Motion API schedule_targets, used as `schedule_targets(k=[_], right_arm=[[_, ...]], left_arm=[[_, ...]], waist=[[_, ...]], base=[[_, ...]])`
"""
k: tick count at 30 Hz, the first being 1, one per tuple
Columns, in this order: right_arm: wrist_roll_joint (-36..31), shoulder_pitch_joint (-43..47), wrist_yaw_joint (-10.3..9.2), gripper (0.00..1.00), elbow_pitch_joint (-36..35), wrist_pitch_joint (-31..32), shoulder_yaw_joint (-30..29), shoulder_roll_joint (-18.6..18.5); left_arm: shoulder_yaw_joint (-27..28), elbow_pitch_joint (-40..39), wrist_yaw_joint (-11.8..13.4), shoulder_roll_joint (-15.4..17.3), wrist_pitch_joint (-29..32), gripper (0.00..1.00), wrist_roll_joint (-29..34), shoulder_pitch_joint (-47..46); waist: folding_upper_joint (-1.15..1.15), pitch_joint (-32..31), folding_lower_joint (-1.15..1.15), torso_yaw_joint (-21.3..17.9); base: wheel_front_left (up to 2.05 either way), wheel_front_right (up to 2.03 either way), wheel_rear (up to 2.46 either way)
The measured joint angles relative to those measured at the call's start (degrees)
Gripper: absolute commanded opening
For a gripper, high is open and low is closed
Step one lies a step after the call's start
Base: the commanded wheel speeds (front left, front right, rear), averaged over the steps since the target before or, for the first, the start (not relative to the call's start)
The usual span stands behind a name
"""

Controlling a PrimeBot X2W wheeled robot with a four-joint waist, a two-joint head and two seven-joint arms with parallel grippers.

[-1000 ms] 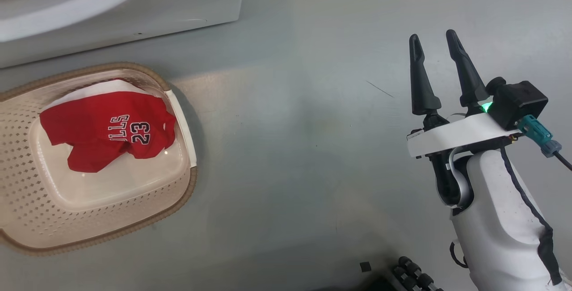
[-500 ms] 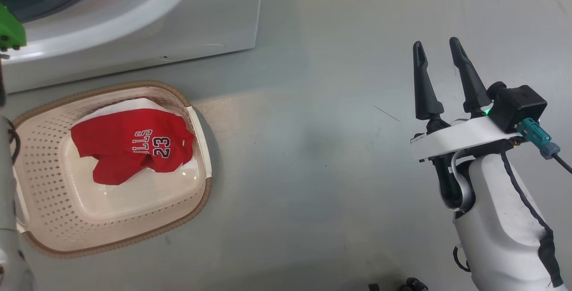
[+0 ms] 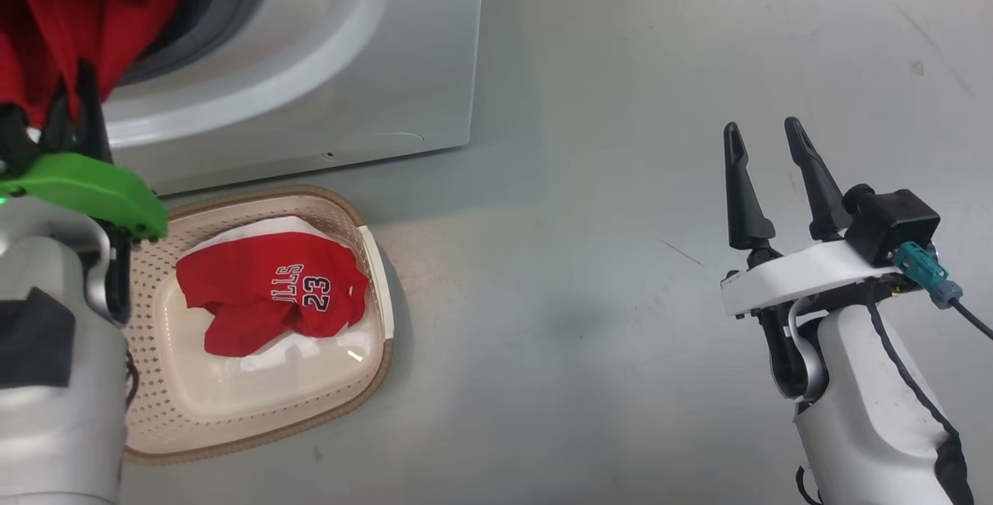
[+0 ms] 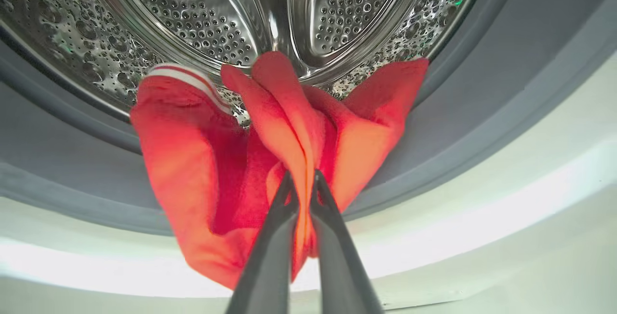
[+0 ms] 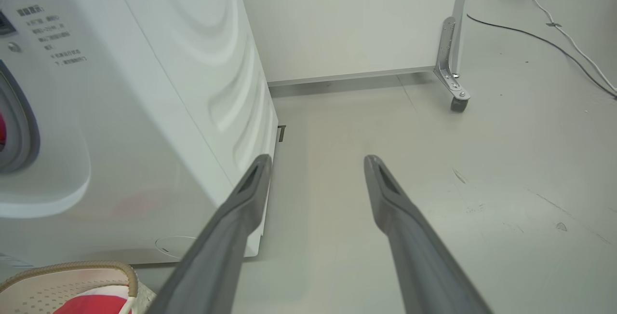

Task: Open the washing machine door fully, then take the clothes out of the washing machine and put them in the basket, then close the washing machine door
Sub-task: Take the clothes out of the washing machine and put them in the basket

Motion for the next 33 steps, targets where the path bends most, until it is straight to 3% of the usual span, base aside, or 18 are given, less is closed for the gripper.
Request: schedule_targets(k=[16, 33], right_arm=[[-0.8, 5.0, 0.08, 1.00, 1.1, 0.0, -1.6, 0.0], [-0.9, 5.9, 0.55, 1.00, 0.5, 0.0, -1.8, 0.0]], left_arm=[[-1.8, 3.6, -1.4, -7.3, -1.1, 0.00, -1.8, 16.2], [-5.8, 6.8, -2.0, -7.8, -1.5, 0.00, -3.1, 22.7]], waist=[[0.00, -8.5, 0.00, 2.8], [0.00, -9.8, 0.00, 4.1]], base=[[0.00, 0.00, 0.00], [0.00, 0.00, 0.00]])
